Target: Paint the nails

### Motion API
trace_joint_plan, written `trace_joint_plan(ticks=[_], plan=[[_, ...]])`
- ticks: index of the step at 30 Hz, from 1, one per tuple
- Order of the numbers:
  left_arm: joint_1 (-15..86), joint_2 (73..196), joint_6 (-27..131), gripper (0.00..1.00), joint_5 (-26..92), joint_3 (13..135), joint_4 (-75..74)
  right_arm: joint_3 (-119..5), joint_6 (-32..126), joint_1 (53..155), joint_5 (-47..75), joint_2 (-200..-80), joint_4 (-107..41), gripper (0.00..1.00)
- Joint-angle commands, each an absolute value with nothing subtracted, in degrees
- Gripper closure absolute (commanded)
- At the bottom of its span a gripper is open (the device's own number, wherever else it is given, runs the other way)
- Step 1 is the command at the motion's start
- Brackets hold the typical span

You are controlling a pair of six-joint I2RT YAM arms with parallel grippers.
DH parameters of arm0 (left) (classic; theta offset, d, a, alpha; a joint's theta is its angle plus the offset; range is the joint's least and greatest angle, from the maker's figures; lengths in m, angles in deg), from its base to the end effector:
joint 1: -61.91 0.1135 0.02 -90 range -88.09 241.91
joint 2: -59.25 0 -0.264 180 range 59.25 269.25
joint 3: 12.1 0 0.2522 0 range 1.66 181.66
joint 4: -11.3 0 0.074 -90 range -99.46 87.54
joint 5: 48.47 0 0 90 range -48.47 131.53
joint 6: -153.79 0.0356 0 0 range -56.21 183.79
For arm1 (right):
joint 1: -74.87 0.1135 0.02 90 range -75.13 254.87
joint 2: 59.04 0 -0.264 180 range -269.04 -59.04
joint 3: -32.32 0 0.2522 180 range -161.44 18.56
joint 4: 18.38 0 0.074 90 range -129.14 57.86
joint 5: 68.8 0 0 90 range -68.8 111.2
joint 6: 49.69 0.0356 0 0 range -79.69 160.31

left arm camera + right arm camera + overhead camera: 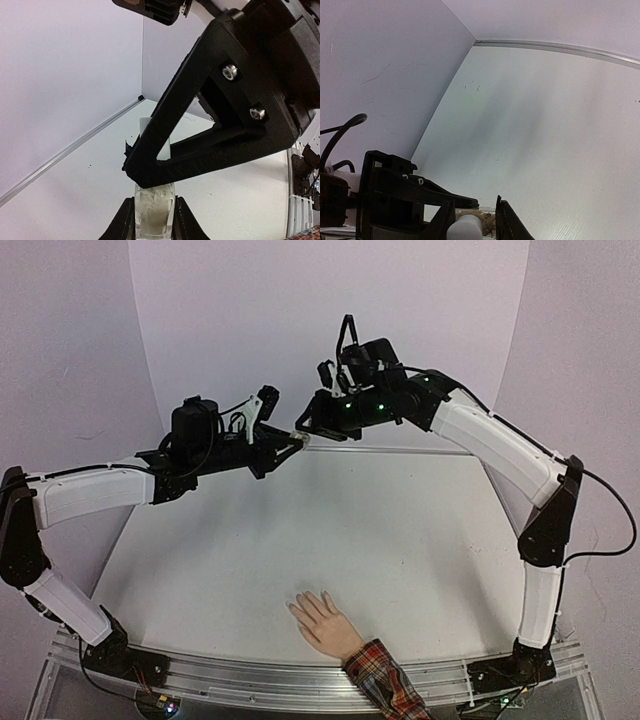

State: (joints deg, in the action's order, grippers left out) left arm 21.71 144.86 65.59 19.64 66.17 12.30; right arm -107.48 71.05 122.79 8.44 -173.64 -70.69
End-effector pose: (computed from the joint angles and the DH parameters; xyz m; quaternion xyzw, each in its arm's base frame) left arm 0.2636 -0.2401 0.3327 0.3804 0.6376 -0.3489 0.5718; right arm 0.2990 0.3429 0.4114 -0.1840 0.8297 0.4019 0.3409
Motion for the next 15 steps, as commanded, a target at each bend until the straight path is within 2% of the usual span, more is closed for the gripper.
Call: trace_joint_plan(ticks=[1, 4, 9, 15], plan=[[21.5, 144.6, 66.7, 1.0, 18.9, 69.3, 13.4, -106.9, 70.0, 123.0, 9.7, -169.6, -70.2, 0.77], [21.6, 144.6, 66.7, 1.0, 18.5, 69.4, 13.1, -106.8, 70.0, 123.0, 9.8, -169.3, -70.3, 0.71], [21.6, 144.5, 66.5, 1.0, 18.3, 69.4, 13.2, -106.7, 70.3, 123.0, 8.4, -169.8, -70.2, 0.83], [21.6, 143.9, 66.4, 1.0, 17.8, 69.4, 13.2, -107.2, 70.5, 123.1, 7.8, -170.9, -70.2, 0.8]])
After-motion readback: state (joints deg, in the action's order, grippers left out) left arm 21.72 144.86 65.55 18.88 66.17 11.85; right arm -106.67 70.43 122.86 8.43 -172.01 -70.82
